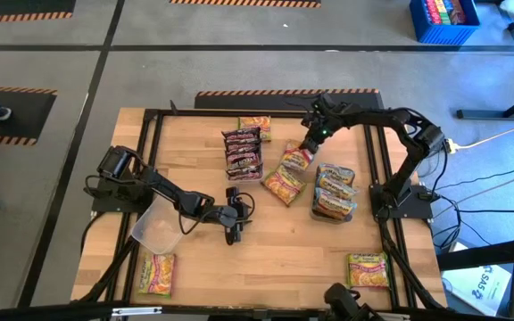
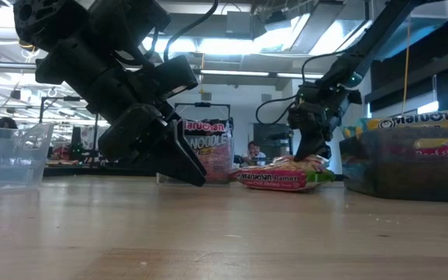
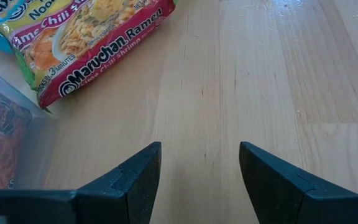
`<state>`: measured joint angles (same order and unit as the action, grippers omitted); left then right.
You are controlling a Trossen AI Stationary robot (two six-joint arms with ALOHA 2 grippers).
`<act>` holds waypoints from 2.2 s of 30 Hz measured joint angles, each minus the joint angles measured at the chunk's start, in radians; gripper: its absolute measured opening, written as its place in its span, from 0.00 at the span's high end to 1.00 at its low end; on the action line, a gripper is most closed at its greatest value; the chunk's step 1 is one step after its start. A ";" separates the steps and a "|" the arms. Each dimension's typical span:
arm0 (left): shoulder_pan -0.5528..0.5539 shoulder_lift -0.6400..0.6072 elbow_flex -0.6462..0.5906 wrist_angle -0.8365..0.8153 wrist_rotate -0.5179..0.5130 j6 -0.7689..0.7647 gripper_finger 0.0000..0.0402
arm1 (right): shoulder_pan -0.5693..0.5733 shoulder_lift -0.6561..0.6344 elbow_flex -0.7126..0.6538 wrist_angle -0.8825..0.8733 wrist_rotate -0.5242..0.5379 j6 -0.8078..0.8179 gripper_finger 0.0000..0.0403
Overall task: Sort Maruchan noodles
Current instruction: Put the blue noodle pack into the black bin
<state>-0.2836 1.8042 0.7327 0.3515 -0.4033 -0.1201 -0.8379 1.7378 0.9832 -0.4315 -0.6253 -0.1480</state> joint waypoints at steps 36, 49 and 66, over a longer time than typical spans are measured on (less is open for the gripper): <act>-0.037 0.000 0.008 0.000 -0.145 -0.030 0.41 | 0.305 -0.188 0.140 -0.232 -0.154 -0.021 0.97; -0.081 -0.139 0.009 -0.168 -0.201 -0.054 0.38 | 0.510 -0.208 0.034 0.057 -0.167 0.056 0.96; -0.154 -0.248 0.009 -0.276 -0.328 -0.027 0.38 | 0.662 -0.280 -0.380 1.108 0.111 0.562 0.96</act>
<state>-0.4378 1.5560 0.7418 0.0756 -0.7314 -0.1471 -0.1761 1.4577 0.6032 0.6762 -0.5145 0.4135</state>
